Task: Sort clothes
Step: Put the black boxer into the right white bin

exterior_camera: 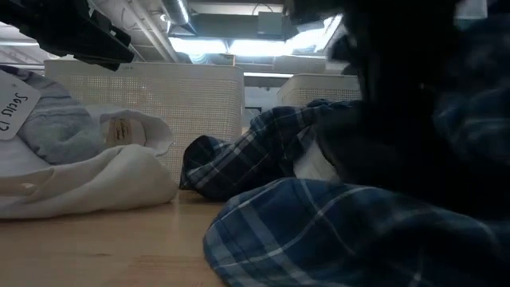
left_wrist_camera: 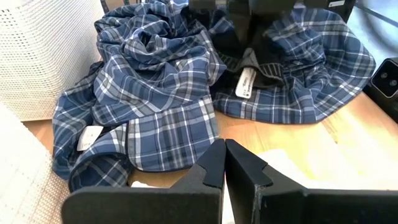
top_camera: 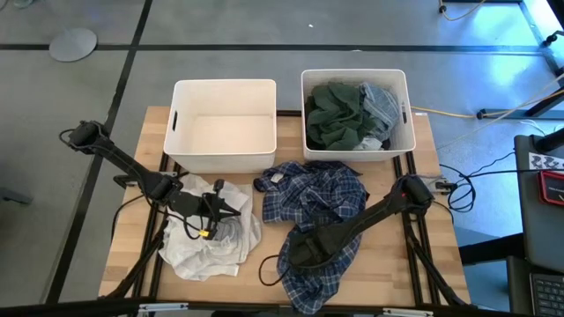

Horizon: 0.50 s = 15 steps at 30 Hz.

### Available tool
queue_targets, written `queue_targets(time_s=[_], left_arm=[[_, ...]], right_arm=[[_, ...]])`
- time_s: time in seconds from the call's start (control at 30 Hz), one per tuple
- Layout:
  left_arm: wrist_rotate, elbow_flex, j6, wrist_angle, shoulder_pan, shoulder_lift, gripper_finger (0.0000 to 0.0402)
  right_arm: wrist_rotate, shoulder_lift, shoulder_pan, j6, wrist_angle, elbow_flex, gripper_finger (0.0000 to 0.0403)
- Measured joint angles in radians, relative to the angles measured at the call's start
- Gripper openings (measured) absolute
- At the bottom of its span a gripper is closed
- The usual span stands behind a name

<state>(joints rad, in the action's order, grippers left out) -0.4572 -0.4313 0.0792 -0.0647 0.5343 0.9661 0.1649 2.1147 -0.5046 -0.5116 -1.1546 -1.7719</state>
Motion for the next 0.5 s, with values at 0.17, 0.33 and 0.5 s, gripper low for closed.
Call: queue_targets(time_s=[0.17, 0.33, 0.5], left_arm=[[0.000, 0.000, 0.001, 0.000, 0.000, 0.000, 0.0001], [0.000, 0.000, 0.002, 0.000, 0.000, 0.000, 0.0001], [0.000, 0.000, 0.000, 0.000, 0.000, 0.000, 0.0001]], right_arm=[[0.131, 0.000, -0.010, 0.070, -0.092, -0.156, 0.0009], [0.332, -0.001, -0.029, 0.101, -0.199, -0.317, 0.0027], [0.559, -0.002, -0.035, 0.090, -0.338, -0.467, 0.0023]])
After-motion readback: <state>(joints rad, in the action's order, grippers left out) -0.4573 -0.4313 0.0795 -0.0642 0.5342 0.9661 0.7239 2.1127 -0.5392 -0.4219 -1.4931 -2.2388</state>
